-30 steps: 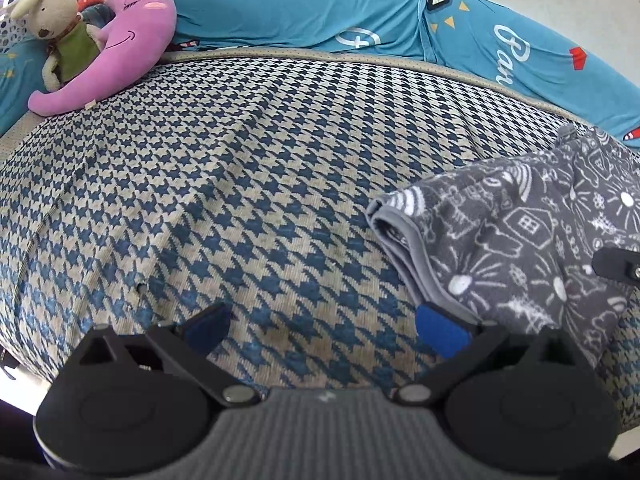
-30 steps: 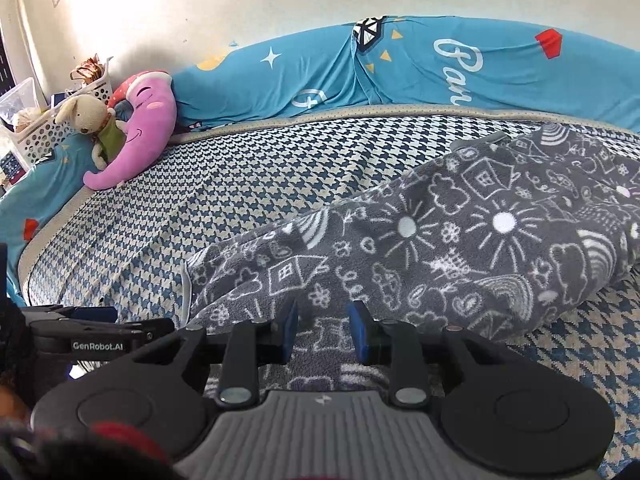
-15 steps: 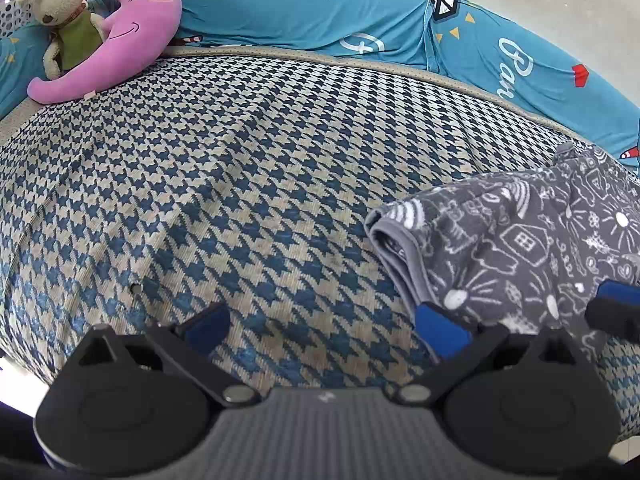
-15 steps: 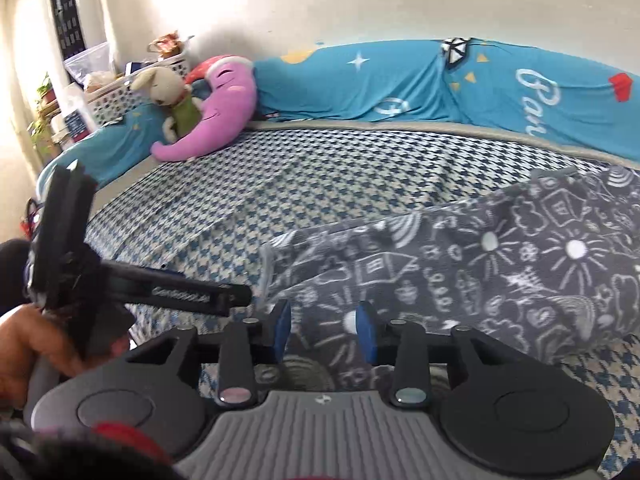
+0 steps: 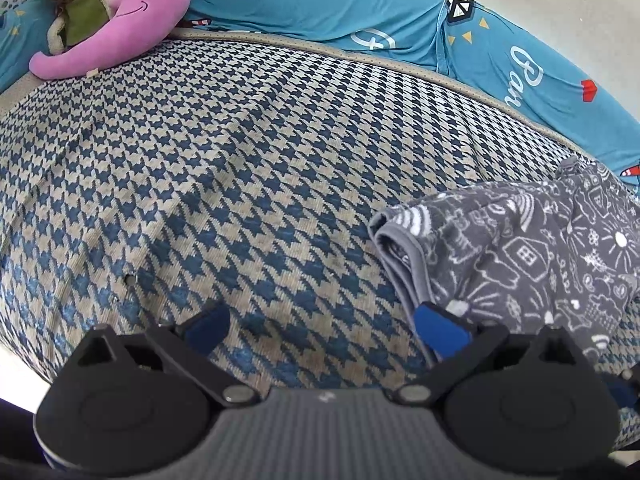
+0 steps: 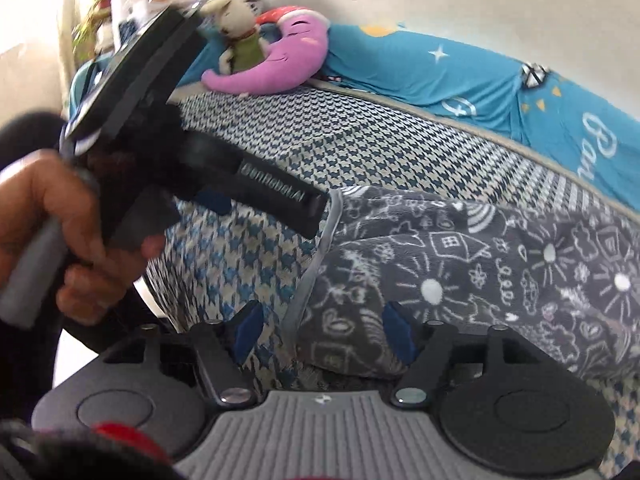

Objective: Fold clothes

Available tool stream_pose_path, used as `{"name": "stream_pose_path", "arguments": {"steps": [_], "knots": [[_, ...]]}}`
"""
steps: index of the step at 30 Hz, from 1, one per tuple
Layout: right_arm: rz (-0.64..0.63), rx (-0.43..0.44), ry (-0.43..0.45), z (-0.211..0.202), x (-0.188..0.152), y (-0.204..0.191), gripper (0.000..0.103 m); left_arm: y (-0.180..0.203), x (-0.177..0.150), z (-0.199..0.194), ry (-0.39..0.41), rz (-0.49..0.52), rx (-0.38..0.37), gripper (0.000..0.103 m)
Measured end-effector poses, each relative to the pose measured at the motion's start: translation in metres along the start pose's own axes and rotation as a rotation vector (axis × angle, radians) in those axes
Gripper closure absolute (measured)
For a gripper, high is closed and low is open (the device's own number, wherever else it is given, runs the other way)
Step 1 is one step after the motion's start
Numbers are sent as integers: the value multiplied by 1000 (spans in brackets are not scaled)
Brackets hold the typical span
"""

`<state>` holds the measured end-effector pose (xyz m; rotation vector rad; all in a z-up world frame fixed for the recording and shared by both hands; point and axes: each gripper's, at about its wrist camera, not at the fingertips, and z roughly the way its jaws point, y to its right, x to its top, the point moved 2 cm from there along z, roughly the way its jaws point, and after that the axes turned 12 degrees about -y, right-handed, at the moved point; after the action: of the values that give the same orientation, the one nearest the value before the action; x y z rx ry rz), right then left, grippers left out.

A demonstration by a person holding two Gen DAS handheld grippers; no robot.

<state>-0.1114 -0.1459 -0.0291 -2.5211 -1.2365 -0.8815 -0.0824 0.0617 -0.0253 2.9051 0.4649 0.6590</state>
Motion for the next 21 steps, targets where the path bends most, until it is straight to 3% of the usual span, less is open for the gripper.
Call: {"name": "stream_pose_path", "arguments": {"steps": [15,17,21], "knots": [[-215,-206,-20,28,-16,-21,34,5,8,-7,-79,-16,-136,0],[-208,-211,-12,28,-15,-20,37,4,9,-6,-91,-23,-158,0],[-135,-177,20,21,-9,-10,57,4,11,-5,-116,-35,-203,0]]}}
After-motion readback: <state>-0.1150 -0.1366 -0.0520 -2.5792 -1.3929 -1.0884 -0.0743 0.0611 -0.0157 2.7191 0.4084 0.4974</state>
